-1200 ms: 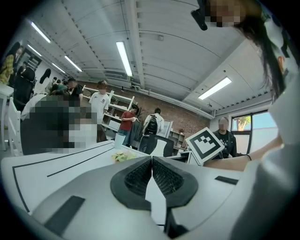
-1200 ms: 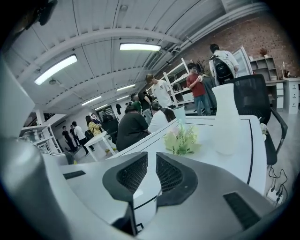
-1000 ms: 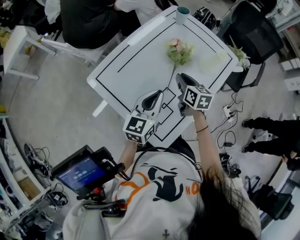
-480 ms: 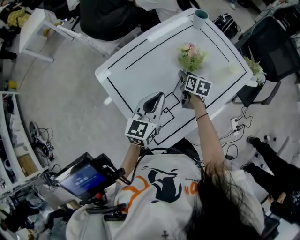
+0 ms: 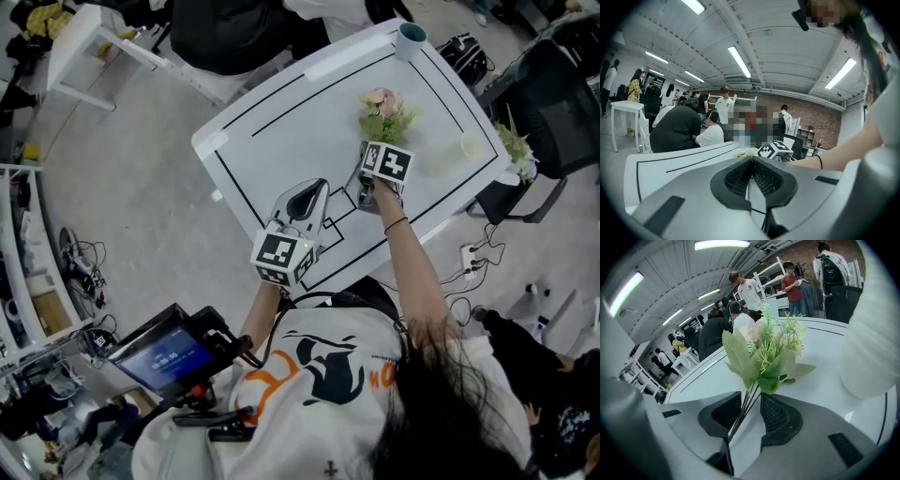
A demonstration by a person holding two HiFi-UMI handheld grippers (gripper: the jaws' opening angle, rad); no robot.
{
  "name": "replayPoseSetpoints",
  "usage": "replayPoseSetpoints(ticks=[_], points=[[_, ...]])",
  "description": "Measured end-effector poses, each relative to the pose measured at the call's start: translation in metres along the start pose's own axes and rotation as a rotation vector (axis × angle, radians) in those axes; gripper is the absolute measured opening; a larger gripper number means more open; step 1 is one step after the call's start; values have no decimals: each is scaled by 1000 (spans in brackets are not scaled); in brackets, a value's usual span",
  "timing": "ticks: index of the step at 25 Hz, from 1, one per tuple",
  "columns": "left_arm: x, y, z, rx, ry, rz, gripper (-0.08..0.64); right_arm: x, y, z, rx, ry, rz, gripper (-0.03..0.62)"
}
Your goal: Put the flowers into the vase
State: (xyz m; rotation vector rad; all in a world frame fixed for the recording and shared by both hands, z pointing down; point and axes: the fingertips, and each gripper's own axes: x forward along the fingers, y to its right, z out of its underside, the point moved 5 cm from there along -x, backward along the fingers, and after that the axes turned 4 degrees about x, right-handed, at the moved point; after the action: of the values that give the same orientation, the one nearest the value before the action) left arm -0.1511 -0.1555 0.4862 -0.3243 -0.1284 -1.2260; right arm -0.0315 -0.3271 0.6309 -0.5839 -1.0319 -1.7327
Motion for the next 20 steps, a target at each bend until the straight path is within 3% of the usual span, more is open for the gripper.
replayPoseSetpoints(ticks=[4,6,11,17,20], points=[[0,-3,1,-5,-8,-20,11,2,-4,1,-64,-4,47,111],[0,-3,2,-7,-11,-28,11,3,-1,0,-55,-14,26,87],[-6,-4,5,-12,-21,-52,11,0,12,2,166,-29,-155,41],[-5,-8,10,-20,-53,-66,11,-19,-2,11,24,7,-346,37],[-9,2,11,-11,-57,-58,11,-42,-3,19,3,56,-406,37]])
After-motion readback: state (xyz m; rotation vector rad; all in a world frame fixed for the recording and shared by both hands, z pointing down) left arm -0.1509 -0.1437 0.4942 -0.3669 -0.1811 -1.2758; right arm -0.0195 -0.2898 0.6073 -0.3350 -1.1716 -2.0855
